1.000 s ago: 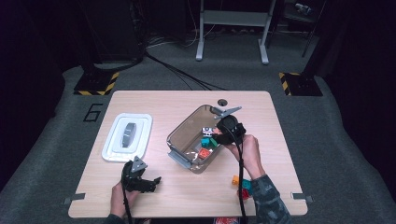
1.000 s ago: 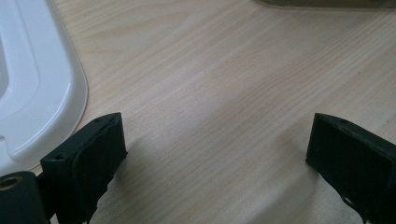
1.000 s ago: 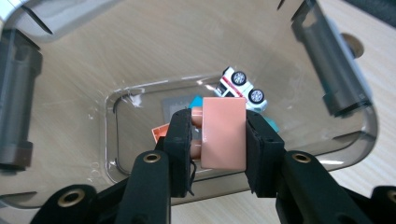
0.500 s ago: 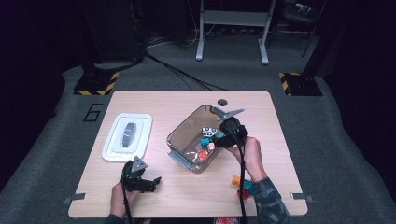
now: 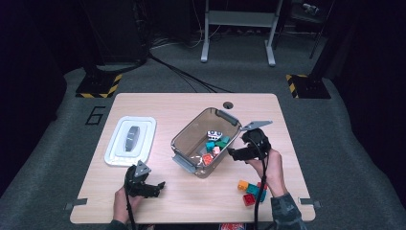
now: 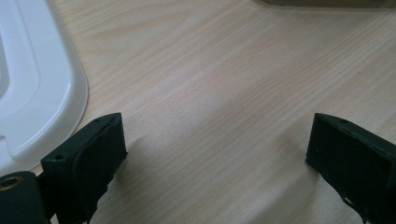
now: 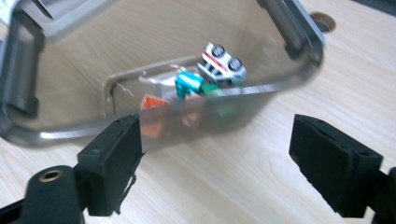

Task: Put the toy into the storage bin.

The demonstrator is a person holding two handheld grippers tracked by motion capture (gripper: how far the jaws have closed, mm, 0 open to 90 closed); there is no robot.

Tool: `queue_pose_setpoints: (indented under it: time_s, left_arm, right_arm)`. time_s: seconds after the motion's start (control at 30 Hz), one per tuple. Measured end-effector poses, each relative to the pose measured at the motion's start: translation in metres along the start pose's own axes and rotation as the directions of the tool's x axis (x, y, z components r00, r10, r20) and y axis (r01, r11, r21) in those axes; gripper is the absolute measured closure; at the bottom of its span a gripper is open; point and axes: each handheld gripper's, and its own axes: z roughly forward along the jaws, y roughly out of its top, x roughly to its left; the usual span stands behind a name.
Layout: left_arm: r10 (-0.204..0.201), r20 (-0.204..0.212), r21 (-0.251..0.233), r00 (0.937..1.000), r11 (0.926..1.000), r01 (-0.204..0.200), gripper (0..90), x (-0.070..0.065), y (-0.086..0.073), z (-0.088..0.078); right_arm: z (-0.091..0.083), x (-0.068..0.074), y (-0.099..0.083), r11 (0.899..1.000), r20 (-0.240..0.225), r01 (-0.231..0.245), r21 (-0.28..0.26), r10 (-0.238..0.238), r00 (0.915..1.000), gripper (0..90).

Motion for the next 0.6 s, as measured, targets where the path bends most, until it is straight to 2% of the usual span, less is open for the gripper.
queue_pose_setpoints:
  time_s: [0.17, 0.33, 0.53, 0.6]
  left_arm:
    - [0.001, -0.001, -0.001, 1.0, 1.0, -0.001, 4.6, 0.0, 0.0, 0.0]
    - [0.0, 0.0, 0.0, 1.0, 1.0, 0.0, 4.5, 0.0, 0.0, 0.0]
    - [0.0, 0.0, 0.001, 1.0, 1.0, 0.0, 4.5, 0.0, 0.0, 0.0]
    - [0.0, 0.0, 0.001, 1.0, 1.0, 0.0, 4.5, 0.0, 0.0, 0.0]
  right_arm:
    - [0.001, -0.013, -0.027, 0.999, -0.002, -0.04, 0.021, 0.04, 0.9992, 14.9]
    - [0.009, -0.025, -0.06, 0.994, 0.021, -0.09, 0.058, 0.089, 0.9958, 14.4]
    - [0.015, -0.036, -0.094, 0.982, 0.019, -0.168, 0.085, 0.167, 0.9858, 11.4]
    - [0.017, -0.037, -0.103, 0.977, 0.034, -0.189, 0.097, 0.186, 0.9819, 8.9]
